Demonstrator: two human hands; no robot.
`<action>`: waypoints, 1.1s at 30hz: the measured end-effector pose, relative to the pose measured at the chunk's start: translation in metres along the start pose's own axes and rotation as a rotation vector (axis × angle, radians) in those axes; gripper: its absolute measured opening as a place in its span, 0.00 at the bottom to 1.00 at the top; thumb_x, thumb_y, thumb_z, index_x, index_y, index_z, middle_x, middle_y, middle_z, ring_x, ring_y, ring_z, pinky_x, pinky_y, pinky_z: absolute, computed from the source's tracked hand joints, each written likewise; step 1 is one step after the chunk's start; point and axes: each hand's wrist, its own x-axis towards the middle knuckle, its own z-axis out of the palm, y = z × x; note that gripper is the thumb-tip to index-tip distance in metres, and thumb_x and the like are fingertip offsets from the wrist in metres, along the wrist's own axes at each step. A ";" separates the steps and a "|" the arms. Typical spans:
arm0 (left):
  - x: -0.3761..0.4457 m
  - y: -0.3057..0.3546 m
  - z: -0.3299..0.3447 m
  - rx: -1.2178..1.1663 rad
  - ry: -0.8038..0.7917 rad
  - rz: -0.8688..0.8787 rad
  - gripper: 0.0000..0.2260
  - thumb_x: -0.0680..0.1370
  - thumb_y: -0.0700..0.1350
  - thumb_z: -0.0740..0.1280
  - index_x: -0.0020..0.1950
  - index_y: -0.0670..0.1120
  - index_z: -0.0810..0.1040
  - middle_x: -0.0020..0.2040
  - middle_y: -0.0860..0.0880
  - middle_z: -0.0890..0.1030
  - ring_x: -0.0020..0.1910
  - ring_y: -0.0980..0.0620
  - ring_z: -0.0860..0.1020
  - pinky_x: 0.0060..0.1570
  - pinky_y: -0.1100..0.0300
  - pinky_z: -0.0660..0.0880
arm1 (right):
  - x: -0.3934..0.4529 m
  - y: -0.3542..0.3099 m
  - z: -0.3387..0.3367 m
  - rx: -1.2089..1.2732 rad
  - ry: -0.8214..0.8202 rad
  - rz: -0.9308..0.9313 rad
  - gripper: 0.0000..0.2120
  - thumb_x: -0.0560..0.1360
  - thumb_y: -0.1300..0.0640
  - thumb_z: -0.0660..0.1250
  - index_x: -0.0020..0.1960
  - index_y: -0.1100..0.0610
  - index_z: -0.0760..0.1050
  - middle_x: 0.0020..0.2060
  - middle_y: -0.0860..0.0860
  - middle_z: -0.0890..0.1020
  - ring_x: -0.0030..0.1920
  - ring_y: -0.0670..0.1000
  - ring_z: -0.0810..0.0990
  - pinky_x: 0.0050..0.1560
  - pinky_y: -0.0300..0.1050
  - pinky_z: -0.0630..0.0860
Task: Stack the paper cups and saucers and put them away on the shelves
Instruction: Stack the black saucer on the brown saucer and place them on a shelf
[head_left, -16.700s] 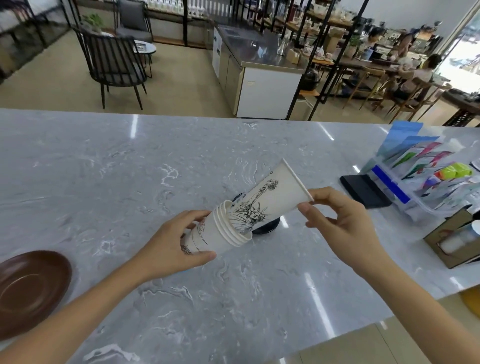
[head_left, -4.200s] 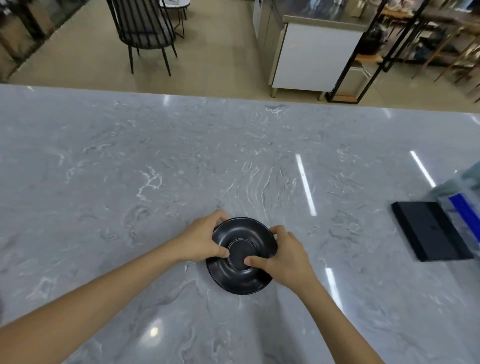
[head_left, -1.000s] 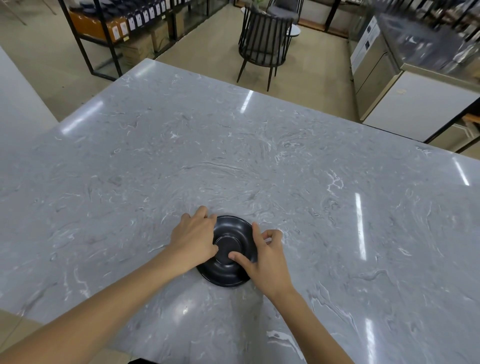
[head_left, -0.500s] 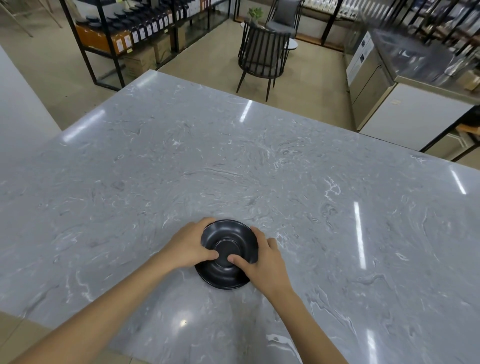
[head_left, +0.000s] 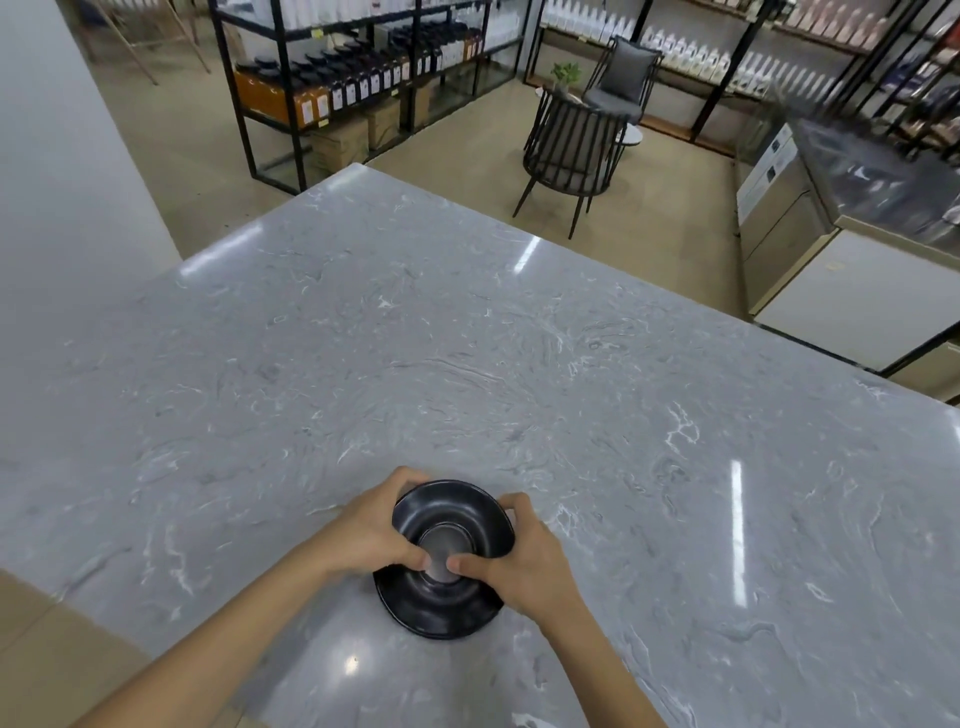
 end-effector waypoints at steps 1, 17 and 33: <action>-0.005 -0.002 0.001 -0.013 0.014 -0.004 0.38 0.63 0.45 0.83 0.67 0.57 0.69 0.62 0.58 0.78 0.59 0.56 0.79 0.61 0.58 0.76 | -0.002 -0.001 -0.001 -0.006 -0.017 -0.014 0.38 0.55 0.36 0.79 0.59 0.41 0.65 0.54 0.48 0.81 0.53 0.48 0.82 0.55 0.49 0.81; -0.121 -0.028 0.016 -0.289 0.371 -0.167 0.30 0.61 0.42 0.83 0.58 0.57 0.74 0.51 0.51 0.85 0.51 0.52 0.85 0.59 0.50 0.80 | -0.034 -0.047 0.018 -0.184 -0.249 -0.305 0.36 0.58 0.40 0.82 0.57 0.40 0.64 0.53 0.49 0.81 0.53 0.50 0.81 0.57 0.53 0.80; -0.258 -0.119 -0.031 -0.535 0.802 -0.257 0.31 0.63 0.35 0.82 0.61 0.46 0.73 0.48 0.48 0.86 0.48 0.48 0.86 0.54 0.51 0.82 | -0.063 -0.169 0.151 -0.359 -0.495 -0.572 0.36 0.55 0.35 0.80 0.57 0.39 0.65 0.53 0.46 0.79 0.50 0.46 0.81 0.54 0.47 0.80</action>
